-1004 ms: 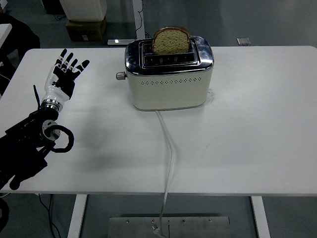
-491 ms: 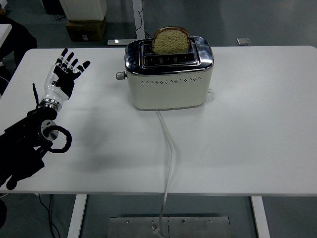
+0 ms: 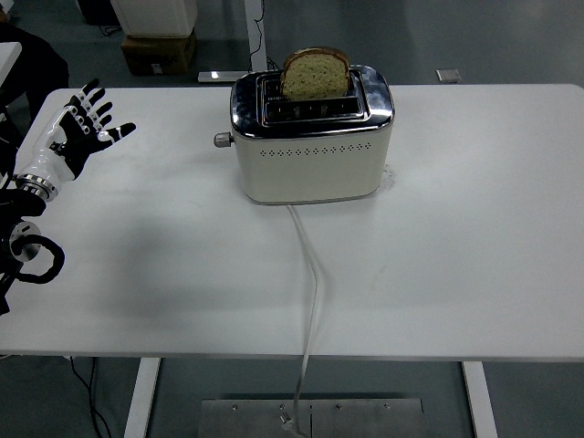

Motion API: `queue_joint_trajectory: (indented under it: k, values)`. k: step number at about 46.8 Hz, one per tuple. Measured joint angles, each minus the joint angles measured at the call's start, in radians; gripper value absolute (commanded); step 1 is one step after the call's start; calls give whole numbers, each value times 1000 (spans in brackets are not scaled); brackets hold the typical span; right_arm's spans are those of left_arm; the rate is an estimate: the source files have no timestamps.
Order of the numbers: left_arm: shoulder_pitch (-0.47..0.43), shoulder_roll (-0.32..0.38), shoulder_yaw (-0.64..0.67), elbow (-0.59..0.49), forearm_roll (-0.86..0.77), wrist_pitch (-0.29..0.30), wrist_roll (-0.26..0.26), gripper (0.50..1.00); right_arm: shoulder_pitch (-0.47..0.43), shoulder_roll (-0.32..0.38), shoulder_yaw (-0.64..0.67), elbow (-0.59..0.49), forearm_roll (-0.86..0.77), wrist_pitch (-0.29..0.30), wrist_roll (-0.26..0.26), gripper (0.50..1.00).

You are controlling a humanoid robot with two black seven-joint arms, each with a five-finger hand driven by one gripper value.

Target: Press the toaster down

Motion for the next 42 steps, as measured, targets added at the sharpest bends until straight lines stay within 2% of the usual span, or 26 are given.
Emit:
queue_joint_trajectory:
  k: [6, 18, 42]
  values:
    - [-7, 47, 0, 0, 77, 1, 22, 1000, 0, 0, 0, 0, 0, 0, 0, 1000]
    - [-28, 111, 0, -12, 234, 2, 25, 1000, 0, 0, 0, 0, 0, 0, 0, 1000]
    - [-59, 162, 6, -210, 643, 8, 23, 1000, 0, 0, 0, -1, 0, 0, 0, 1000]
